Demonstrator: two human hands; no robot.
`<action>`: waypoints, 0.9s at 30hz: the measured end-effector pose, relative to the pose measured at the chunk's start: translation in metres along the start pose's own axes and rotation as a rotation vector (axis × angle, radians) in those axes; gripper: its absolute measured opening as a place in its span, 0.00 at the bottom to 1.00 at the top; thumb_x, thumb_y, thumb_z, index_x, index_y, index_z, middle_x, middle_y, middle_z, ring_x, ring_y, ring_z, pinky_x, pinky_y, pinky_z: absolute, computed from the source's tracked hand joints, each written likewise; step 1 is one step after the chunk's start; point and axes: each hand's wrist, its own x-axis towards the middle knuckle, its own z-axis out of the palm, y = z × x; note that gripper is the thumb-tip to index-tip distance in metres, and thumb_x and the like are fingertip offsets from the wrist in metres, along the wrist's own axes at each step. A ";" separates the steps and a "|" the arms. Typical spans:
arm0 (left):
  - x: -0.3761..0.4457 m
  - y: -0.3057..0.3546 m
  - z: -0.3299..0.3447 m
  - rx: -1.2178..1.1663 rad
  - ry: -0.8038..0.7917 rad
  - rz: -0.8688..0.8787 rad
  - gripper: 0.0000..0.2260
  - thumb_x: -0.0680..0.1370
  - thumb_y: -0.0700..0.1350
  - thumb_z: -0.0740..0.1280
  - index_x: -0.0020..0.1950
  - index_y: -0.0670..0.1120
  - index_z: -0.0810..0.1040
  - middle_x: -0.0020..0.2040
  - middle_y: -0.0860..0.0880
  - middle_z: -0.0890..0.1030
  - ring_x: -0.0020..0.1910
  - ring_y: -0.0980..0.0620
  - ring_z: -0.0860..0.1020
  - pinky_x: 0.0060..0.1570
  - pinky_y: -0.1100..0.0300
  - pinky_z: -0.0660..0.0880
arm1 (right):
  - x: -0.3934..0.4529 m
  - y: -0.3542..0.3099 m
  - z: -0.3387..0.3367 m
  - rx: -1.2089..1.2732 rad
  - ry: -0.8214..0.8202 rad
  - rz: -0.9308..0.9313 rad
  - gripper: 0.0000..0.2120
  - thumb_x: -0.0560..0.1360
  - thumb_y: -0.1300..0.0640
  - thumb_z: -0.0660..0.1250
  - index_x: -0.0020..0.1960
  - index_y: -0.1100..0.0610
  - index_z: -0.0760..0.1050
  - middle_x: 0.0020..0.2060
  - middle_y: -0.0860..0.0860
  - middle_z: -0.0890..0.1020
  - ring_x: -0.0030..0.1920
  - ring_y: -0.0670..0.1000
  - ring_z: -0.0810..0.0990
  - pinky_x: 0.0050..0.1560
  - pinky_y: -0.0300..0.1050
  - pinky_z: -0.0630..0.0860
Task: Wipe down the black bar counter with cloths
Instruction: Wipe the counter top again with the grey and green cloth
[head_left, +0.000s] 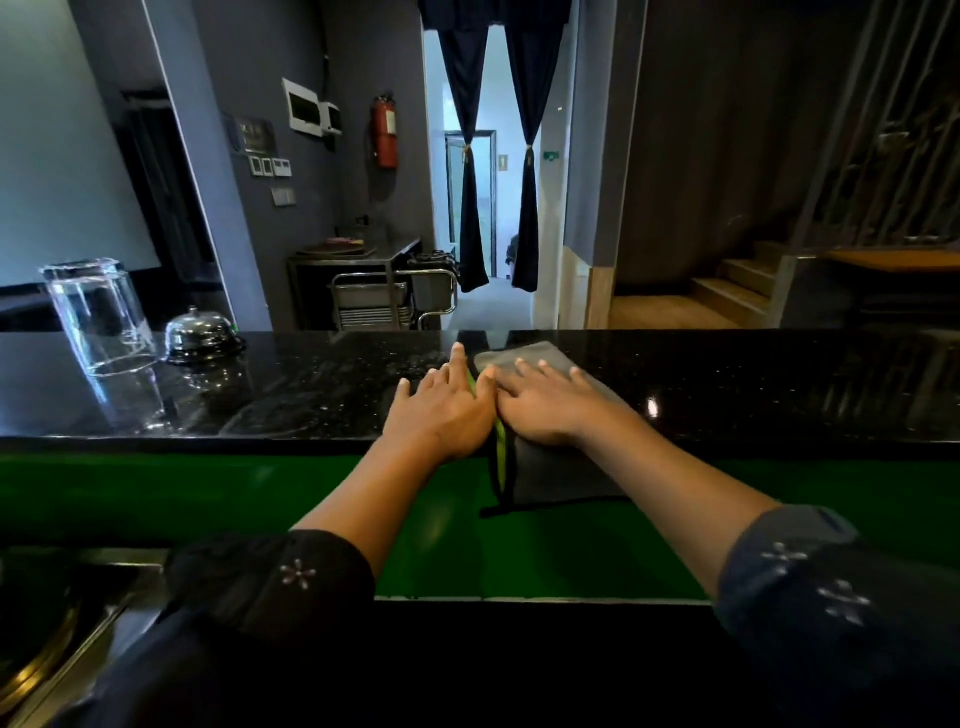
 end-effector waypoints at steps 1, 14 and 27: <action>-0.002 -0.003 -0.002 -0.012 0.007 0.028 0.30 0.80 0.62 0.43 0.79 0.49 0.43 0.79 0.46 0.54 0.77 0.48 0.52 0.75 0.44 0.45 | -0.005 0.007 0.000 0.006 -0.004 -0.022 0.27 0.81 0.37 0.40 0.79 0.39 0.46 0.80 0.50 0.49 0.79 0.55 0.46 0.76 0.62 0.41; -0.002 -0.192 -0.071 0.218 0.030 -0.159 0.39 0.74 0.72 0.40 0.75 0.50 0.62 0.75 0.46 0.64 0.75 0.46 0.61 0.72 0.43 0.55 | 0.049 0.015 -0.008 -0.019 0.030 0.219 0.31 0.80 0.34 0.41 0.80 0.43 0.47 0.80 0.53 0.48 0.79 0.58 0.48 0.75 0.64 0.44; -0.014 -0.208 -0.084 0.259 -0.045 -0.032 0.37 0.72 0.72 0.37 0.78 0.58 0.53 0.78 0.53 0.54 0.77 0.49 0.54 0.74 0.48 0.52 | 0.048 -0.016 -0.005 0.029 -0.065 -0.128 0.26 0.79 0.34 0.42 0.77 0.34 0.47 0.80 0.46 0.48 0.79 0.52 0.46 0.74 0.60 0.42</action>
